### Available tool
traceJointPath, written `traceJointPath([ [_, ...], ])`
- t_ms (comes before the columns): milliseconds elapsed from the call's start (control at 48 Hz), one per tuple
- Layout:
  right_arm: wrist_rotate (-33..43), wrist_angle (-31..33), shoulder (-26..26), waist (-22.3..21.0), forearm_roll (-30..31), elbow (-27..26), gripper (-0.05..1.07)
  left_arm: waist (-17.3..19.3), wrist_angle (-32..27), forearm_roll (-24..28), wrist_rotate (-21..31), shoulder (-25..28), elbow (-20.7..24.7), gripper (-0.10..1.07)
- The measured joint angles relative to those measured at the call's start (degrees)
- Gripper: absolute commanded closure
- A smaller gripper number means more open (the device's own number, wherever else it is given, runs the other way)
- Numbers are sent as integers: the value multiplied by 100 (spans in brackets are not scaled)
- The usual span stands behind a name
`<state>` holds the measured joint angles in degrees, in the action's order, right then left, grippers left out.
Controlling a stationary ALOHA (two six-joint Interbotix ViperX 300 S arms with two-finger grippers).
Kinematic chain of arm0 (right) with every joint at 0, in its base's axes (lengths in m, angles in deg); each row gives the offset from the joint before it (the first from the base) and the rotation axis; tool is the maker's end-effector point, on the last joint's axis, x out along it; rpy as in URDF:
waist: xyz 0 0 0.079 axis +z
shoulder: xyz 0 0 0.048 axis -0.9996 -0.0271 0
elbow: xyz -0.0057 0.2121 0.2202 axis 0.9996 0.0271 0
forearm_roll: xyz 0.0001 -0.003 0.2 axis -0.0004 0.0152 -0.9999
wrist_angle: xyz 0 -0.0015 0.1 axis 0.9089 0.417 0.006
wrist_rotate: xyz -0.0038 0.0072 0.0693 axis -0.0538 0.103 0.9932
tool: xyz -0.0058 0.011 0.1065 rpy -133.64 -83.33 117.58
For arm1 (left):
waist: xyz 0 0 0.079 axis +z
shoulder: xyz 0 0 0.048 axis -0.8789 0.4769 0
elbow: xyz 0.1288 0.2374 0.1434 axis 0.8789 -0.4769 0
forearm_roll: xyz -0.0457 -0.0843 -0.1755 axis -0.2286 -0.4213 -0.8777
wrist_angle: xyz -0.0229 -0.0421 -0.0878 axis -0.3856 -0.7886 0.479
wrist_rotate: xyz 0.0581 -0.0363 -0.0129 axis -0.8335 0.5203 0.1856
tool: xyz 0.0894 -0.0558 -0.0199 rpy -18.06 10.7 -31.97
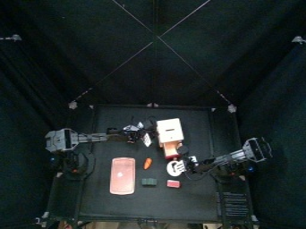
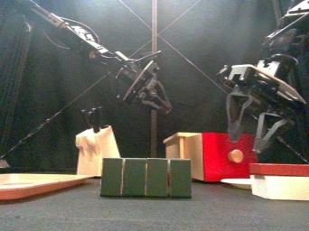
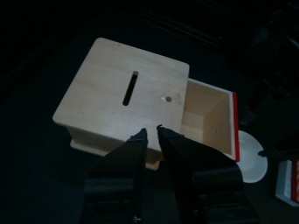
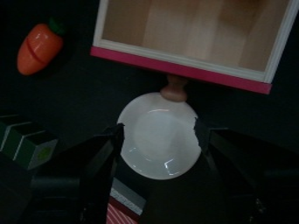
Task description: Grab salmon sushi
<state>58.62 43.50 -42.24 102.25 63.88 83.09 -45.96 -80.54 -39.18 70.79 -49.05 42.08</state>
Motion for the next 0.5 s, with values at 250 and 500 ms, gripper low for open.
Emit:
traceJointPath([
  [250, -483, -202, 580, 545, 589, 149, 7, -369, 475, 9, 9, -545, -624, 35],
  [500, -1037, -510, 659, 1107, 404, 202, 7, -703, 1274, 88, -26, -976, -1257, 35],
])
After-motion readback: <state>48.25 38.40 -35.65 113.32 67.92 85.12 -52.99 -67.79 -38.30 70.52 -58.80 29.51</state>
